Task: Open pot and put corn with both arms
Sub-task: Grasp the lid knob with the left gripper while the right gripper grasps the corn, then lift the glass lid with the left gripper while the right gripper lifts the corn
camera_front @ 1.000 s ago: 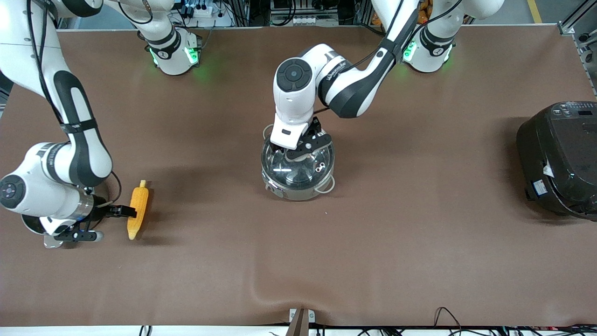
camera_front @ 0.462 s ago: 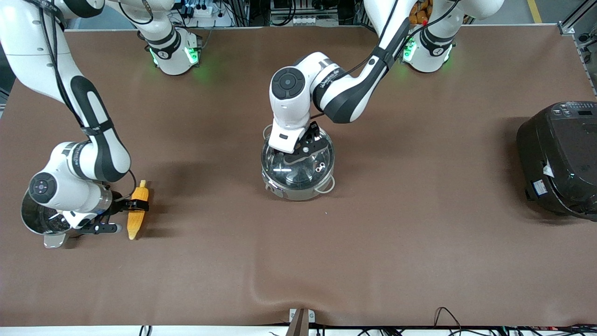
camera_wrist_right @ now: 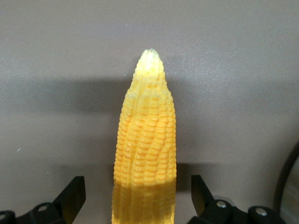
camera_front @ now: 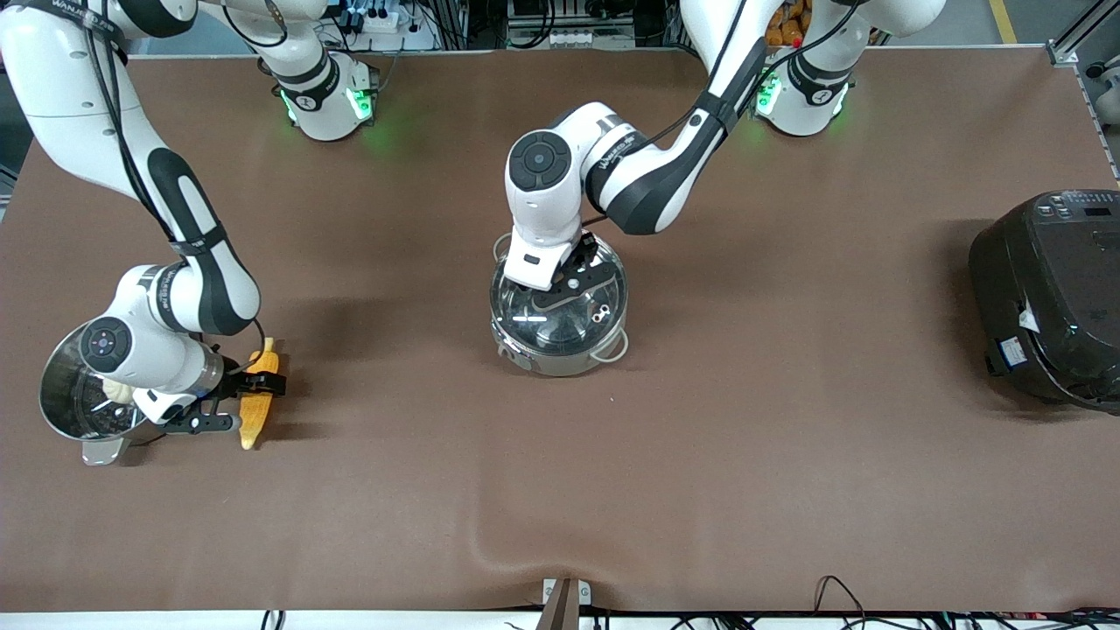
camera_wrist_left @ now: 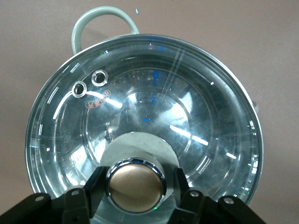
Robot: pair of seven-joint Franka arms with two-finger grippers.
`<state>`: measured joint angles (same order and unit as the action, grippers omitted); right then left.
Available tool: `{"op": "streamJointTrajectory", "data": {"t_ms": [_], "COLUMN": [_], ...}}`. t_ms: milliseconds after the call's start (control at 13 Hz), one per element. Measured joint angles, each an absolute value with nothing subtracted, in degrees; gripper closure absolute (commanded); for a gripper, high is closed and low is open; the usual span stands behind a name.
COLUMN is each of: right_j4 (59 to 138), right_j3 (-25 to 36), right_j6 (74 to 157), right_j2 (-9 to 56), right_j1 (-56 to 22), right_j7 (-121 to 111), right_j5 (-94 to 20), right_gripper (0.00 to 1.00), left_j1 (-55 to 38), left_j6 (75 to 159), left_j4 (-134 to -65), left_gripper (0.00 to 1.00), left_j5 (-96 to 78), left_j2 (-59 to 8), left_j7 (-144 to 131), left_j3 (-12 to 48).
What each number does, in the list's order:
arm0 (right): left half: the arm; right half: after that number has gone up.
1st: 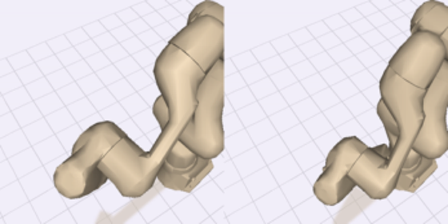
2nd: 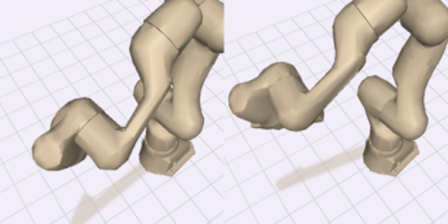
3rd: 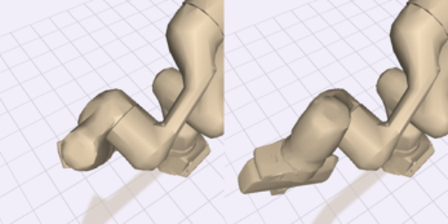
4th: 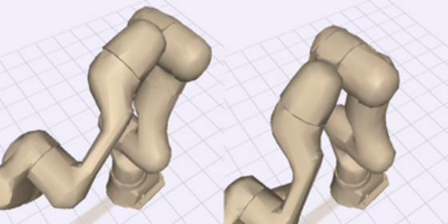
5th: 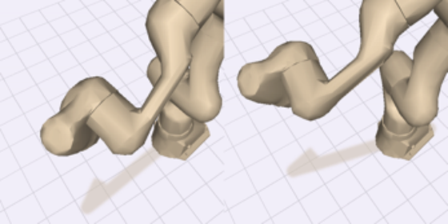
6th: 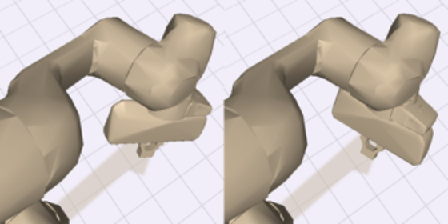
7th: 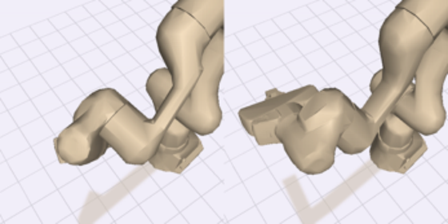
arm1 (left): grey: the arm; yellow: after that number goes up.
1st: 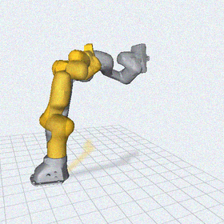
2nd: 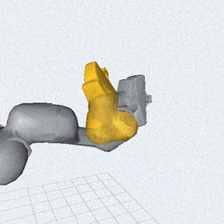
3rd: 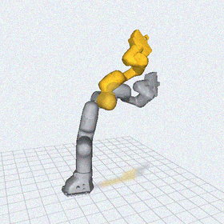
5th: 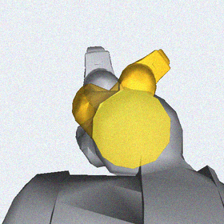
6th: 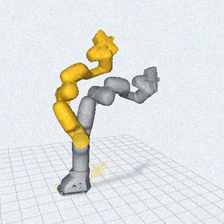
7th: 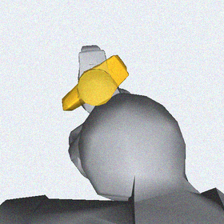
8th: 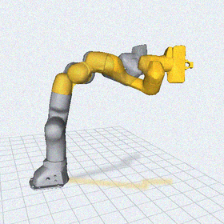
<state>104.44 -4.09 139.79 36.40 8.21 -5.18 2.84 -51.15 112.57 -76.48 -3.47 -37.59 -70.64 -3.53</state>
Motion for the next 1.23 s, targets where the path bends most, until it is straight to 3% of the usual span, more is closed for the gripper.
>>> {"op": "streamJointTrajectory", "data": {"t_ms": [77,154,308,846,1231], "right_j4": [104.9,105.1,105.1,104.3,98.7], "right_j3": [-4.1,-4.1,-4.1,-4.1,-5.9], "right_j6": [140.5,140.7,140.8,139.2,128.2], "right_j2": [36.4,36.4,36.4,35.6,28.1], "right_j1": [8.2,8.2,8.2,8.5,4.4], "right_j7": [-5.2,-5.2,-5.2,-9.1,-9.3], "right_j5": [3.1,3.5,3.7,3.9,3.9], "right_gripper": [0.75,1.0,1.0,1.0,1.0], "left_j1": [-51.2,-51.2,-51.2,-50.1,-40.9], "left_j6": [112.6,112.5,112.4,111.9,99.8], "left_j4": [-76.4,-76.3,-76.3,-75.3,-75.0], "left_gripper": [0.58,0.71,1.0,1.0,1.0], "left_j5": [-3.5,-3.5,-3.4,-3.4,-3.3], "left_j2": [-37.6,-37.6,-37.5,-35.5,-26.3], "left_j7": [-70.6,-70.6,-70.6,-70.4,-52.9], "left_j3": [-3.5,-3.5,-3.6,-4.1,-4.6]}}
